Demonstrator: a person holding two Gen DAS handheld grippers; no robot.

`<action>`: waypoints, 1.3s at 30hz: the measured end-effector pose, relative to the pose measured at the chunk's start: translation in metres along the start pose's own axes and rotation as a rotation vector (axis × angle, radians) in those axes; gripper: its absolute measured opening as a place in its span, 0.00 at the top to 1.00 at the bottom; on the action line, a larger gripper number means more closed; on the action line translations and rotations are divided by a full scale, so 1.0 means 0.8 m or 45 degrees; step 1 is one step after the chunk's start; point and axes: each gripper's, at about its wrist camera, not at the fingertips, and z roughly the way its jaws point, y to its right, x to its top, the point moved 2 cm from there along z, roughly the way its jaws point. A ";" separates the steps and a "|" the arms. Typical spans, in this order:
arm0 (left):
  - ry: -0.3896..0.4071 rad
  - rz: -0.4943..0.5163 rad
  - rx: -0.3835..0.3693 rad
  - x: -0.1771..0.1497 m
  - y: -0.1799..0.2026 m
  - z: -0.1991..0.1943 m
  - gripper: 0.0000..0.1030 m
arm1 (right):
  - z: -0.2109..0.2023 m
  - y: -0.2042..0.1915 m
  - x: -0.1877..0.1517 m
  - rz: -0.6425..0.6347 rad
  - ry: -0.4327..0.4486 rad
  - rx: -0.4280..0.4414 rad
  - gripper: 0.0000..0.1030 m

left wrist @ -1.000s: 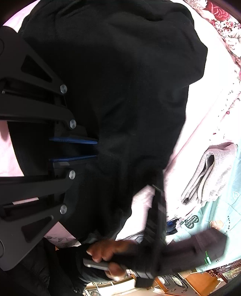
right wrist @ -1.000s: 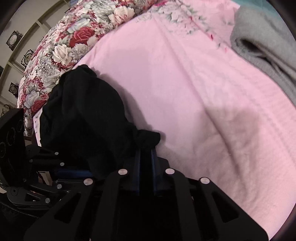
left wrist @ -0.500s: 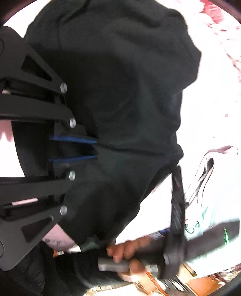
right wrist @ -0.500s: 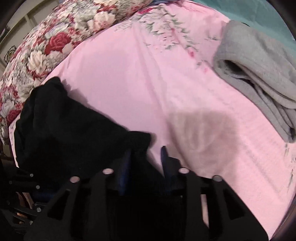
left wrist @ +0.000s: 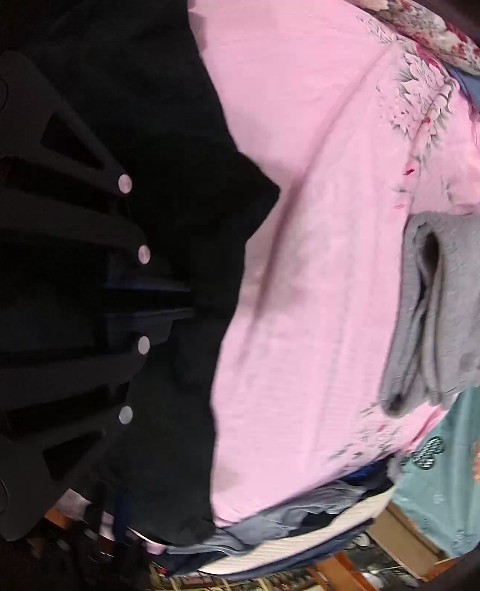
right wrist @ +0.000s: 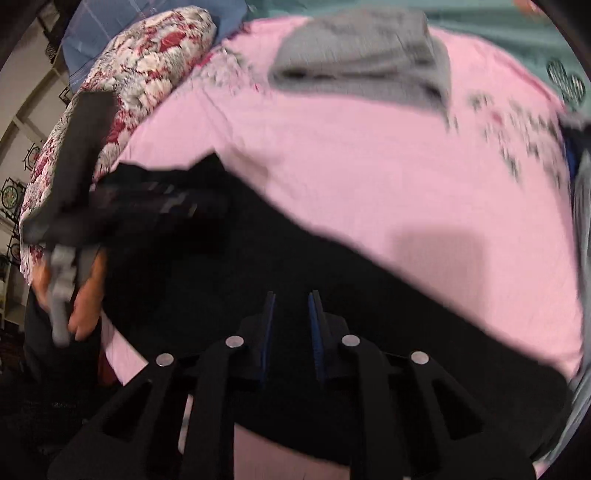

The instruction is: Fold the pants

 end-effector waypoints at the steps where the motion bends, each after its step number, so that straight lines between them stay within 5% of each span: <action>1: -0.003 -0.010 -0.009 0.002 -0.002 -0.001 0.91 | 0.005 0.006 -0.022 0.047 -0.013 0.016 0.81; 9: 0.071 -0.013 0.071 0.004 -0.003 -0.024 0.91 | 0.016 0.033 -0.062 0.269 -0.028 0.125 0.78; 12: 0.164 -0.001 0.047 -0.016 0.011 -0.066 0.81 | -0.029 0.058 -0.067 0.337 0.089 0.131 0.41; 13: 0.186 -0.005 0.004 -0.027 0.018 -0.080 0.77 | -0.047 0.073 -0.073 0.385 0.145 0.121 0.39; 19: 0.134 0.050 -0.130 -0.078 0.066 -0.073 0.69 | -0.165 0.215 -0.173 0.854 0.371 -0.121 0.38; 22: 0.053 0.062 -0.118 -0.095 0.078 -0.044 0.69 | -0.182 0.265 -0.219 1.012 0.350 -0.236 0.34; 29: 0.012 0.023 -0.040 -0.105 0.083 -0.023 0.67 | -0.153 0.318 -0.258 1.105 0.315 -0.064 0.35; 39: 0.032 -0.013 0.010 -0.106 0.088 -0.024 0.66 | -0.118 0.358 -0.228 1.055 0.425 0.170 0.33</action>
